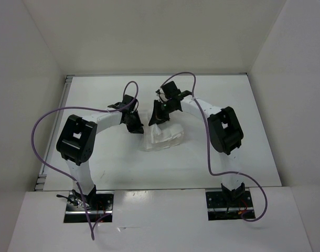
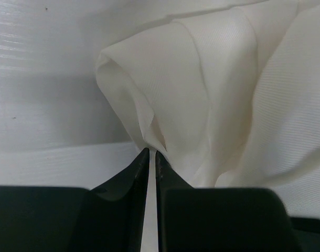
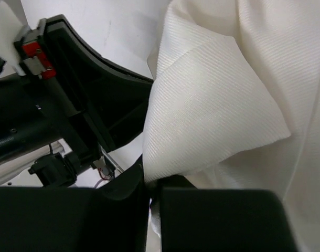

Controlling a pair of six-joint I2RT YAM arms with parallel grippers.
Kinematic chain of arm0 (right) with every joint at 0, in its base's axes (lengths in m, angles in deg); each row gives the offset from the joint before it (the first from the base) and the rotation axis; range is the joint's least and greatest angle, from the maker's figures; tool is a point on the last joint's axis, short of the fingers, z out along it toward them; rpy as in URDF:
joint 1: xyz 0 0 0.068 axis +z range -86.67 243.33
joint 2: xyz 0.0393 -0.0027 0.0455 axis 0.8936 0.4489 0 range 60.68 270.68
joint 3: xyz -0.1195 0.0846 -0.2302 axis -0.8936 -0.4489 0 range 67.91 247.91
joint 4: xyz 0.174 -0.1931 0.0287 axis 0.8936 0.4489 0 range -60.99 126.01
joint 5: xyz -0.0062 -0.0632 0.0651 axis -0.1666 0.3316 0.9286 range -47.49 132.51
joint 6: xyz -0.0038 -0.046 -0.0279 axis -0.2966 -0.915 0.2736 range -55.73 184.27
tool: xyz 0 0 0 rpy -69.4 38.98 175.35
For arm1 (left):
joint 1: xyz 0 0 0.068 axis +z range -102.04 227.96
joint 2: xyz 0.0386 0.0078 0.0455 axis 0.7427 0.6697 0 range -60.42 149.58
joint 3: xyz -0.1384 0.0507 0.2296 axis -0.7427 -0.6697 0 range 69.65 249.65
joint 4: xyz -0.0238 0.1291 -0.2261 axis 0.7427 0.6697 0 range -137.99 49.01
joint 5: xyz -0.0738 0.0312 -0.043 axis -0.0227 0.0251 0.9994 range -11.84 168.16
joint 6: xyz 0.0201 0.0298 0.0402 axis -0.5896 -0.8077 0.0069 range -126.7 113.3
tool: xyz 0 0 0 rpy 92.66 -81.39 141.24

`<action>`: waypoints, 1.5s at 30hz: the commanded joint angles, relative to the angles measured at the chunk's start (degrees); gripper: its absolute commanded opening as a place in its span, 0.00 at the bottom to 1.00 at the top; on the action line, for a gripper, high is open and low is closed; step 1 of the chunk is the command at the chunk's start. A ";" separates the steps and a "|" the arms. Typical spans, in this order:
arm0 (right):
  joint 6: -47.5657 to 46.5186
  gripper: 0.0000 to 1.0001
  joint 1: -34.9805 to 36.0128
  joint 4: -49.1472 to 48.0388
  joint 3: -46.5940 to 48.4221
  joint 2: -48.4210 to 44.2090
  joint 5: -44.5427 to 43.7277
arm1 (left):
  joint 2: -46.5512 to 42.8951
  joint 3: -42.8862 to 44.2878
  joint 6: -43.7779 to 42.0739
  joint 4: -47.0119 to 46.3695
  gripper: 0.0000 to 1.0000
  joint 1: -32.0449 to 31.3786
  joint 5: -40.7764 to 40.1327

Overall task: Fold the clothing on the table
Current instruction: Fold the skirt

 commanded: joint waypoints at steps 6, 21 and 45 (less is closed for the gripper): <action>2.26 0.41 1.60 -5.70 2.97 0.43 7.52 | -2.10 -0.52 0.13 0.10 0.15 -0.21 -0.01; -0.63 0.33 -6.57 1.31 6.83 -12.41 2.10 | -22.13 7.54 -8.11 15.38 0.25 3.56 -18.20; -6.61 0.09 -12.46 6.68 -3.80 -21.20 -14.09 | -5.09 -7.29 -12.18 0.19 0.16 4.44 17.22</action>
